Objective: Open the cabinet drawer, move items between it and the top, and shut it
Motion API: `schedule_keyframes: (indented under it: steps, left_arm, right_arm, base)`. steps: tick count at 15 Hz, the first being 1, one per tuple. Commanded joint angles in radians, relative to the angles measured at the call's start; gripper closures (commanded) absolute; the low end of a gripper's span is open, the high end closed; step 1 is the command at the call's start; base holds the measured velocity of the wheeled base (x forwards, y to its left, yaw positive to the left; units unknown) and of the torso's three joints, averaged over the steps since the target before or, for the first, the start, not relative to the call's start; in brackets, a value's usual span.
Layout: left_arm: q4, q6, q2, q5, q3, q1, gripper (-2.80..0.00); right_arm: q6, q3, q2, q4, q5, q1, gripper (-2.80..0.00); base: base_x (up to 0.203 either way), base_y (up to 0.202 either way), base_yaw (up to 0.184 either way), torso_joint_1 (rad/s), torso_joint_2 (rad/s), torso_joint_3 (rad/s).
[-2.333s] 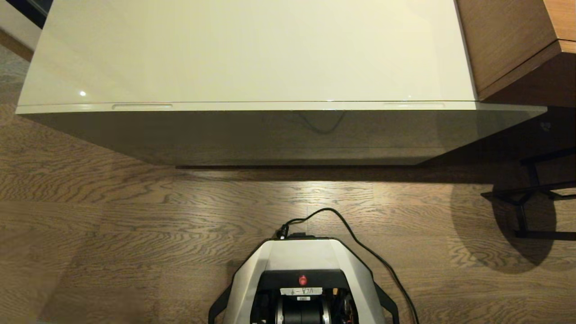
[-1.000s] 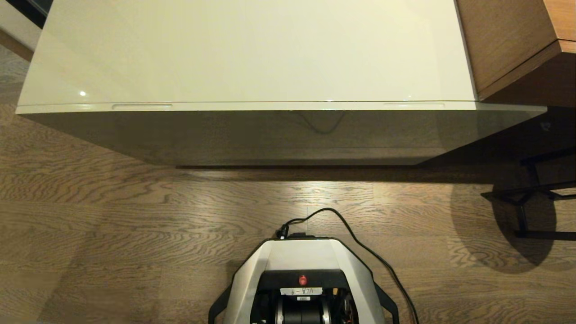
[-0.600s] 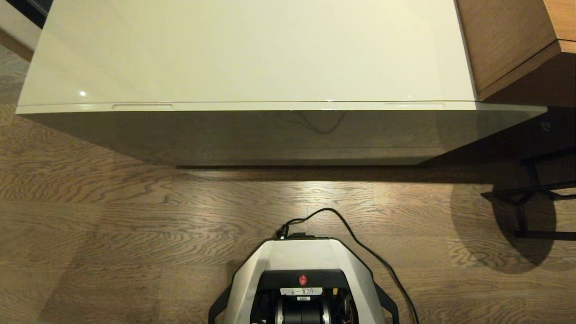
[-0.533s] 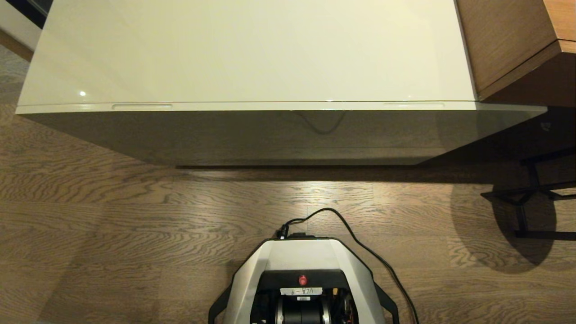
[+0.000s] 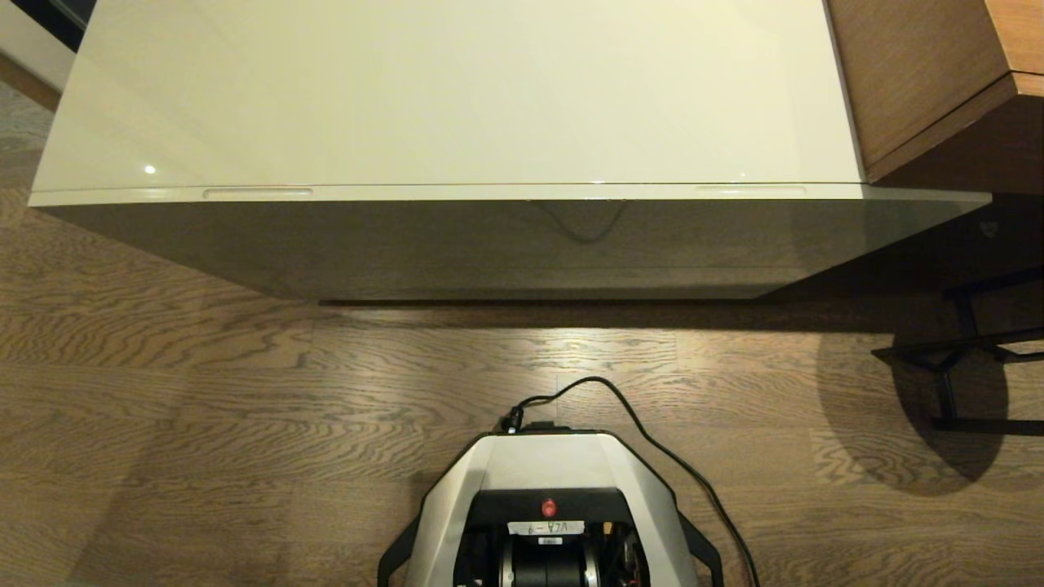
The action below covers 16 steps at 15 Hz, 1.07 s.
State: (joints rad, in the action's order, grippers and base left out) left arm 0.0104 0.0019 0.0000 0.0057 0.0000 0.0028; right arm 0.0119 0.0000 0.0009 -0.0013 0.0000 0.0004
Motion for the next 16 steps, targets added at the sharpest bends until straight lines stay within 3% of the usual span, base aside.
schedule_keyframes:
  steps: [1,16]
  left_arm:
    - [0.000,0.000,0.002,0.000,0.000,0.002,0.00]
    - [0.000,0.000,0.002,0.000,0.000,0.000,0.00]
  right_arm:
    - [-0.001,0.002,0.001,0.000,0.000,0.001,0.00]
    - [0.000,0.002,0.001,0.000,0.000,0.001,0.00]
  base:
    - [0.000,0.000,0.000,0.000,0.00,0.000]
    - [0.000,0.000,0.000,0.000,0.00,0.000]
